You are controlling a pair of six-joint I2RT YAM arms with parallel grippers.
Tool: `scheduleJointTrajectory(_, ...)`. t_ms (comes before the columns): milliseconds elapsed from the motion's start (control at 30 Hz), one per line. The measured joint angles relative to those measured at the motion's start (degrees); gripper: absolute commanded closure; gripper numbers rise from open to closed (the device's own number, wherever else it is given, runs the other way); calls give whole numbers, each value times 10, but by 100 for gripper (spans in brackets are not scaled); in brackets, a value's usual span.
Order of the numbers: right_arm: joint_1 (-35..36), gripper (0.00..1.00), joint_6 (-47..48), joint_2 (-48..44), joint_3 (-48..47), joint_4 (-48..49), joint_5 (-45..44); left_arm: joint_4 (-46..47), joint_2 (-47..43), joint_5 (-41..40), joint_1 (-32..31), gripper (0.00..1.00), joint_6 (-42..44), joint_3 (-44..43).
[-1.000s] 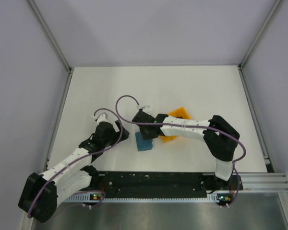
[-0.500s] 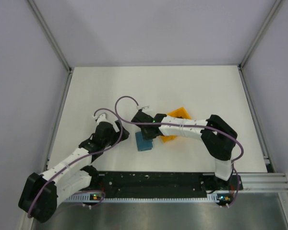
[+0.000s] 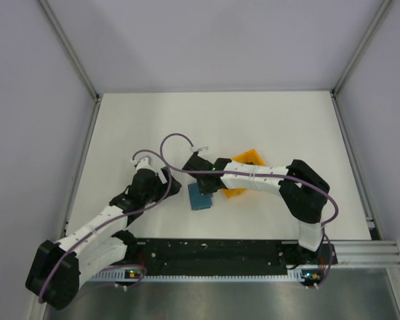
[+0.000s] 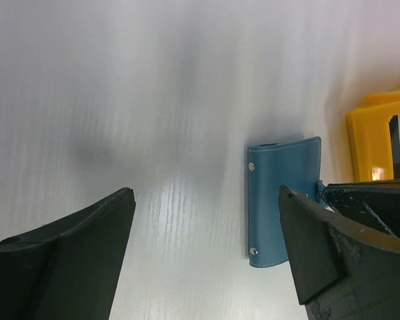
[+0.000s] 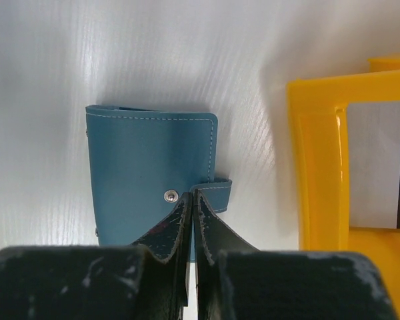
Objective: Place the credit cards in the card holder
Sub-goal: Close the card holder at the center of the board.
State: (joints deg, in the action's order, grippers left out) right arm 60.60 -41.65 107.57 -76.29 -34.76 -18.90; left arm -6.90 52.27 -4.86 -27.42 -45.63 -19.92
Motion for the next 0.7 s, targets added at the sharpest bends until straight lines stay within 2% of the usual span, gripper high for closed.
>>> scheduleJointTrajectory(500,0,100,-6,-2,0,13,11,88,54,133,-4,38,63,7)
scheduleJointTrajectory(700,0,100,-10,-4,1,31,25,109,78,171,-11,55,65,13)
